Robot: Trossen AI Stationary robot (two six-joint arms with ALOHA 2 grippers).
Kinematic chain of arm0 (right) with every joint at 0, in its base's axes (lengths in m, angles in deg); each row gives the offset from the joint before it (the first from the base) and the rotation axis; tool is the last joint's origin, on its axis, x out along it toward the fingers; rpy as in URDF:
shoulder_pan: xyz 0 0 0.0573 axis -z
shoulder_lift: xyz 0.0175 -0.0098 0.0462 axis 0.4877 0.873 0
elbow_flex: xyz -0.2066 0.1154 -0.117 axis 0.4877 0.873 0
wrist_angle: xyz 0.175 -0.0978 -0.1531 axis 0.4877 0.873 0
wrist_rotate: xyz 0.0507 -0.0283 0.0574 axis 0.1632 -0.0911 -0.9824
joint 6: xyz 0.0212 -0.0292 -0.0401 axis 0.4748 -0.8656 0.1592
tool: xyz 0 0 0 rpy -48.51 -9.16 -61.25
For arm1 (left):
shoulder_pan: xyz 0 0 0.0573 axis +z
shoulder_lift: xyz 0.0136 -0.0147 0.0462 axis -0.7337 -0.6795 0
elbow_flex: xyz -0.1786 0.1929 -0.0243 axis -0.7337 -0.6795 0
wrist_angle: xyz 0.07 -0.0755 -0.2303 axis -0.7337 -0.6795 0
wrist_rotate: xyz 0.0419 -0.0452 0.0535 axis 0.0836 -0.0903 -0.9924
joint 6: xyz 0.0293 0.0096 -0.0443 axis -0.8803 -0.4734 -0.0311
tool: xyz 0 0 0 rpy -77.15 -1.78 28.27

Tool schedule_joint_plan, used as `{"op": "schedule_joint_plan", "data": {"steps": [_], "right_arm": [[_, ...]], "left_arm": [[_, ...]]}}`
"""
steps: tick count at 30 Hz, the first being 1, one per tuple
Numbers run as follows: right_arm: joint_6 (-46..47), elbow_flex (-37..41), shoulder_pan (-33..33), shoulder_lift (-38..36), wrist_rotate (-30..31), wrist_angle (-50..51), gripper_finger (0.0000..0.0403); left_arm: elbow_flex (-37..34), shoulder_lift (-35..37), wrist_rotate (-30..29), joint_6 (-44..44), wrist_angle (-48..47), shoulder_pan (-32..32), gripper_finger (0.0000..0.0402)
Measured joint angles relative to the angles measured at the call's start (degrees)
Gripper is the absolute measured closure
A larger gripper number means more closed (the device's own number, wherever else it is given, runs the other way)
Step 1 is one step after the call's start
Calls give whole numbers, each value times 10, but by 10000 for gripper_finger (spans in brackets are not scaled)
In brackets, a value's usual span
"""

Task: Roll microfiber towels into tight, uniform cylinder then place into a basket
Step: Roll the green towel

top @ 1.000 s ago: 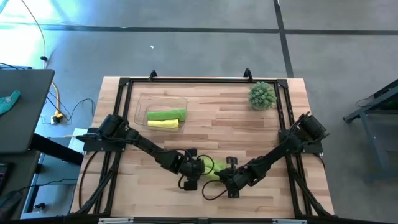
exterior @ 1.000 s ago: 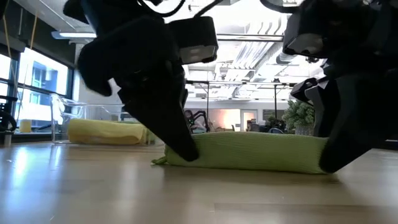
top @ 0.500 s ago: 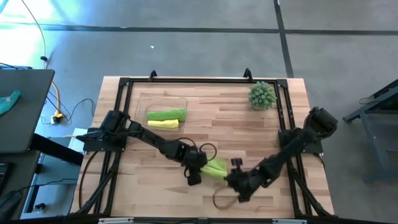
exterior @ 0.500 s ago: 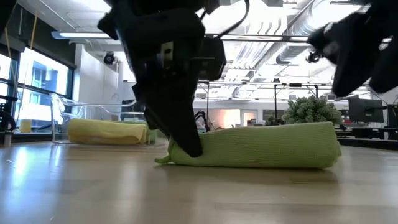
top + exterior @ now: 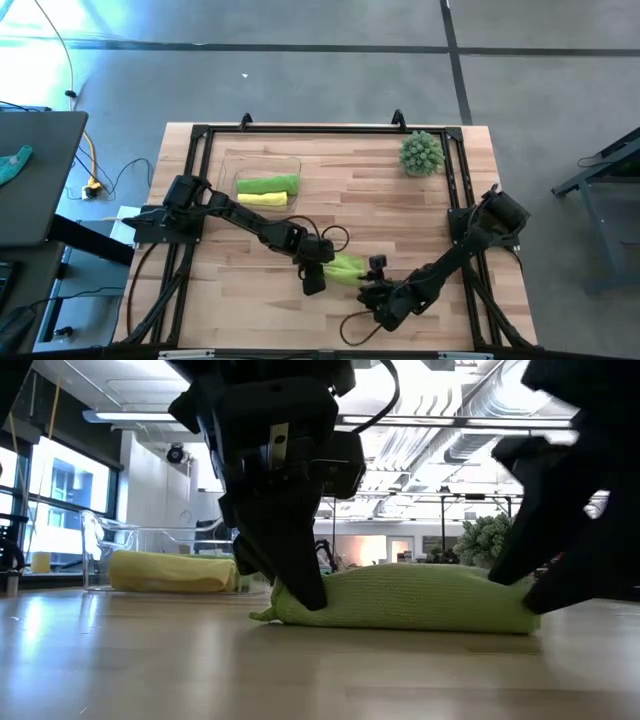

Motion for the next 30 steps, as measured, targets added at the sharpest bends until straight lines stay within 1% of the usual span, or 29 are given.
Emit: {"op": "schedule_joint_plan", "data": {"steps": [3,5,8,11,15,17,19,23,25,26,28,30], "right_arm": [[37,0,17,3,-1,22,265],[64,0,29,3,-14,36,264],[77,-1,46,3,-69,40,257],[92,-3,61,4,-112,39,242],[137,-3,73,4,-120,44,226],[159,-3,77,4,-131,47,225],[161,-3,81,4,-143,48,227],[167,-3,82,4,-166,44,232],[177,-3,84,4,-179,44,232],[178,-3,85,4,-184,44,232],[186,-3,86,4,-196,44,233],[187,-3,86,4,-202,42,233]], "left_arm": [[0,0,-1,0,1,0,387],[0,0,7,-1,2,0,384],[4,0,19,-11,-3,0,368],[17,-1,19,-35,-23,1,337],[50,-3,25,-97,-80,4,293],[74,-2,19,-130,-132,4,278],[97,-1,12,-154,-188,3,269],[124,15,-45,-175,-297,-10,264],[125,22,-70,-186,-340,-19,265],[123,26,-90,-188,-377,-26,267],[124,32,-135,-186,-393,-41,271],[106,59,-176,-176,-406,-58,276]]}}
